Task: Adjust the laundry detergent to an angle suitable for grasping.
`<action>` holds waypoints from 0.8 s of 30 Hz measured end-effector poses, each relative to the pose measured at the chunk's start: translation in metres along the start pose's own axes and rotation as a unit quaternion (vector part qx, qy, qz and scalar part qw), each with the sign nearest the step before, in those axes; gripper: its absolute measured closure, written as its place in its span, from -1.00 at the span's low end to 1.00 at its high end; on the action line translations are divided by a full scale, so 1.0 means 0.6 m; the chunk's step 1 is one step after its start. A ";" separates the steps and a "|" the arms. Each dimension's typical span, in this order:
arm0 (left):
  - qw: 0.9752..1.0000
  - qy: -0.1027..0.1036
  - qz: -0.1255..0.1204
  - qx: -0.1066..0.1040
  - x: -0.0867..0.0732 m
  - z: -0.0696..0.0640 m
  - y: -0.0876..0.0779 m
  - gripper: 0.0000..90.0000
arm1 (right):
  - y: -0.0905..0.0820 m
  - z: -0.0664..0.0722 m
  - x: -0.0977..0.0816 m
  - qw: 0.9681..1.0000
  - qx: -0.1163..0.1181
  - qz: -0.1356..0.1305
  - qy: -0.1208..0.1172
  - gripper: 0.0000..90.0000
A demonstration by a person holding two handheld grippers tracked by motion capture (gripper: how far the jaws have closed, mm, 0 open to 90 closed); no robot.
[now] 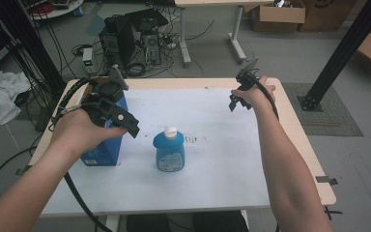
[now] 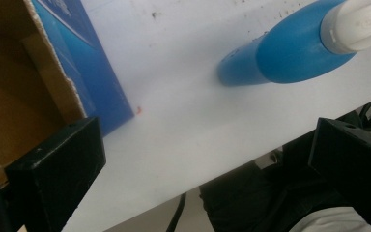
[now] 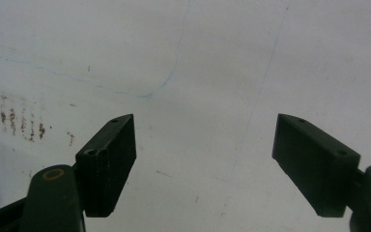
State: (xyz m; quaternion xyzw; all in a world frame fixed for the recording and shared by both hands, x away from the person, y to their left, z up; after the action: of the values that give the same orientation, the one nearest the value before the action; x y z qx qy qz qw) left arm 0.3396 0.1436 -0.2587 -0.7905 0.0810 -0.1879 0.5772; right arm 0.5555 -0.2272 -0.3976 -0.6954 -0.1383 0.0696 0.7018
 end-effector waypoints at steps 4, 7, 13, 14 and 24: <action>1.000 0.002 -0.001 -0.001 0.000 -0.003 -0.004 -1.00 | -0.003 0.000 -0.003 1.000 0.000 0.000 0.000 -0.47; 1.000 0.002 0.002 0.002 0.002 -0.004 -0.004 -1.00 | -0.007 -0.004 -0.005 1.000 -0.002 -0.005 0.003 -0.48; 1.000 -0.002 0.003 0.003 0.001 -0.004 -0.001 -1.00 | -0.005 -0.005 -0.004 1.000 0.002 -0.004 0.004 -0.47; 1.000 -0.001 0.002 0.002 0.001 -0.004 -0.001 -1.00 | -0.005 -0.006 -0.003 1.000 0.000 -0.005 0.004 -0.48; 1.000 0.003 -0.003 0.007 -0.003 0.001 -0.004 -1.00 | -0.003 0.002 -0.004 1.000 -0.002 -0.005 -0.004 -0.48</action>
State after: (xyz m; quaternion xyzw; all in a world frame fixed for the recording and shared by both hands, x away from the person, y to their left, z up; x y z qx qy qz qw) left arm 0.3380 0.1457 -0.2569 -0.7863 0.0793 -0.1926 0.5817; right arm 0.5527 -0.2265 -0.3960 -0.6957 -0.1442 0.0686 0.7004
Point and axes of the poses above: each handheld gripper's, and its own axes: y roughly forward along the jaws, x roughly out of its top, z roughly to its left, the point moved 6 cm from there along y, roughly forward along the jaws, and after that the axes turned 10 degrees about -x, right-handed, at the moved point
